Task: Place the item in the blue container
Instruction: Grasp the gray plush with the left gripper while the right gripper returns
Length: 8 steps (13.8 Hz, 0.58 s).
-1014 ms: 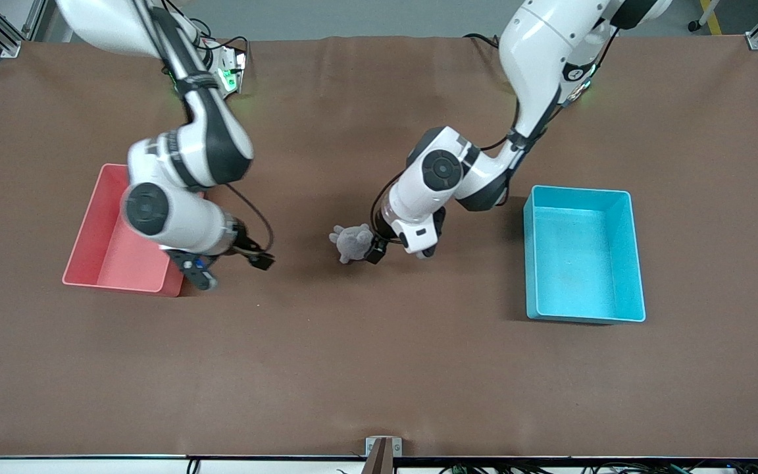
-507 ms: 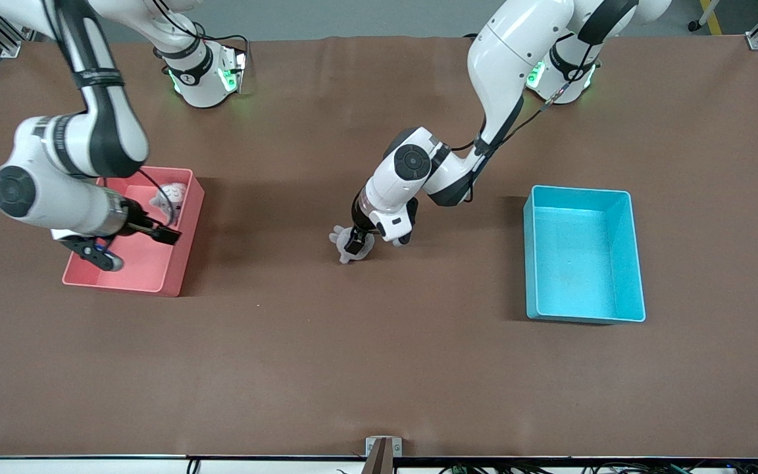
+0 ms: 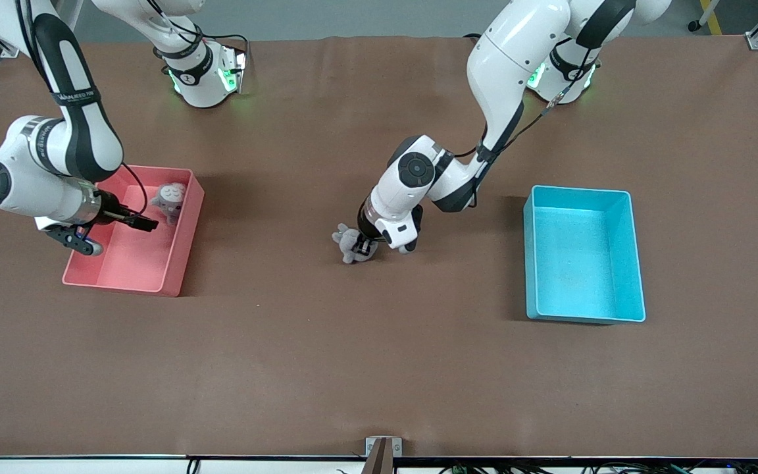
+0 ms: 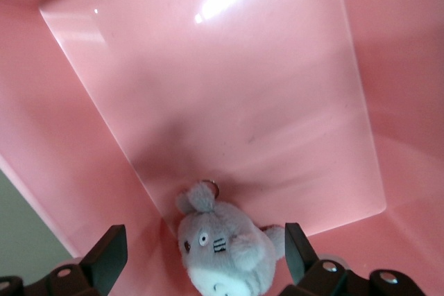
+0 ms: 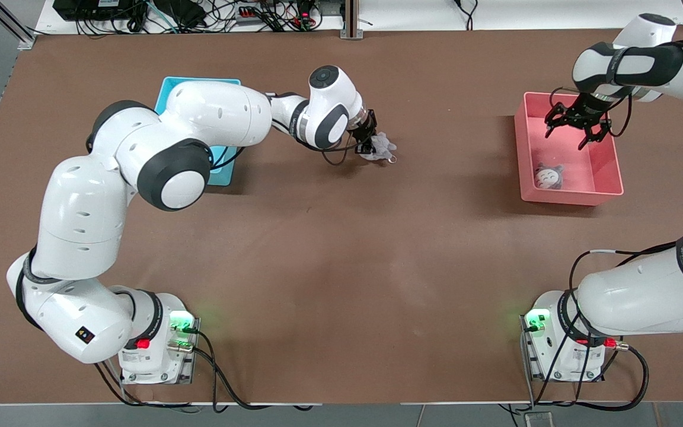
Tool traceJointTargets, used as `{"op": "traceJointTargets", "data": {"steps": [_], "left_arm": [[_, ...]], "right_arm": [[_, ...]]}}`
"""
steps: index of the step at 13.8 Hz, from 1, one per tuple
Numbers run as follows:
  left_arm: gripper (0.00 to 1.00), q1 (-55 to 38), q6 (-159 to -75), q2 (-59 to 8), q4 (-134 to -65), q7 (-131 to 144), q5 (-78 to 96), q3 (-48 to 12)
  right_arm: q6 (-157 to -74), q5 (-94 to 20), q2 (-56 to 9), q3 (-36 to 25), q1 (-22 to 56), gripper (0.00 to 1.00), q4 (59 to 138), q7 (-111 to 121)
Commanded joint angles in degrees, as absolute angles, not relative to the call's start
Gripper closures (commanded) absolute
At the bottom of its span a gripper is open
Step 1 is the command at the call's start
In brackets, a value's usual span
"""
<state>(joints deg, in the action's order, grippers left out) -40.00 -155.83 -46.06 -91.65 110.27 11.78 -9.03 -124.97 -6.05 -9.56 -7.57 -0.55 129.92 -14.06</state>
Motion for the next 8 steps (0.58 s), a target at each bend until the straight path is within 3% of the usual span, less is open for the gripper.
{"op": "traceJointTargets", "data": {"steps": [1, 8], "left_arm": [[1.00, -42.01, -152.78, -44.05, -91.41, 110.66, 9.23, -5.28], [1.00, -35.34, -128.45, -29.64, -92.11, 95.93, -2.72, -5.19]], "right_arm": [[-124.37, -6.77, -8.35, -6.68, -2.36, 0.00, 132.71, -10.74], [-124.37, -14.05, -15.38, -6.59, -7.82, 0.00, 133.24, 0.00]]}}
